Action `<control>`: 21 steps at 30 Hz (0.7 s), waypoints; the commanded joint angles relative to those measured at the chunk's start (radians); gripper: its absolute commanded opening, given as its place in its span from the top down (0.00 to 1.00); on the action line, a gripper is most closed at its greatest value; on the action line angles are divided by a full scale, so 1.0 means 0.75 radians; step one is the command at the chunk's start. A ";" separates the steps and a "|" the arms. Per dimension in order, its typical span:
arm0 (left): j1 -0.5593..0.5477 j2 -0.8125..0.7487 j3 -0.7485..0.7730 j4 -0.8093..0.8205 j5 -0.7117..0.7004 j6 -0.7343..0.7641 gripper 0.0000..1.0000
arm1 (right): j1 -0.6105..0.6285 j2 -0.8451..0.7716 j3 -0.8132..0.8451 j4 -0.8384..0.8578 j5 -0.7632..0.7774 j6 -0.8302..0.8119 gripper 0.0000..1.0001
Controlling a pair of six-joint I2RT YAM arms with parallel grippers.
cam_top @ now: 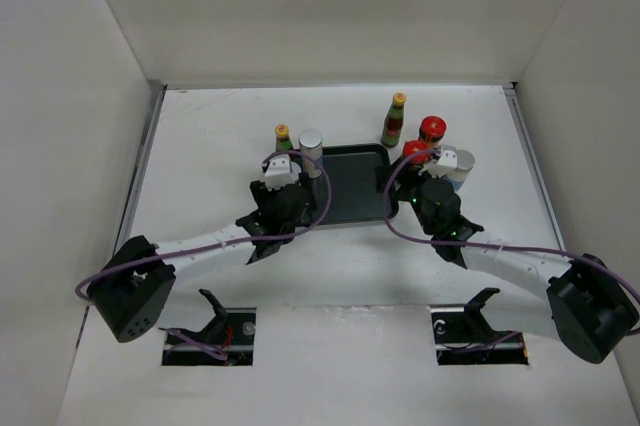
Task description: Organize the condiment bottles
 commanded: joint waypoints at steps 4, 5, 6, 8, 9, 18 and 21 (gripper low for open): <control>-0.023 -0.096 -0.030 0.150 -0.035 0.101 0.08 | 0.014 -0.011 0.066 0.045 0.002 -0.041 0.00; -0.025 -0.134 -0.046 0.165 -0.039 0.115 0.07 | 0.014 -0.015 0.072 0.043 -0.002 -0.042 0.00; -0.025 -0.163 -0.060 0.177 -0.047 0.125 0.06 | 0.016 -0.019 0.080 0.037 -0.008 -0.042 0.00; -0.011 -0.253 -0.105 0.222 -0.070 0.148 0.06 | 0.033 -0.029 0.113 0.002 -0.002 -0.042 0.03; 0.002 -0.312 -0.136 0.263 -0.076 0.156 0.05 | 0.045 -0.031 0.135 -0.016 0.000 -0.033 0.08; 0.192 -0.676 -0.324 0.533 -0.011 0.146 0.71 | 0.072 0.058 0.450 -0.284 0.004 -0.058 0.75; 0.284 -0.754 -0.365 0.521 0.050 0.107 0.75 | 0.004 0.142 0.601 -0.435 0.031 -0.088 0.77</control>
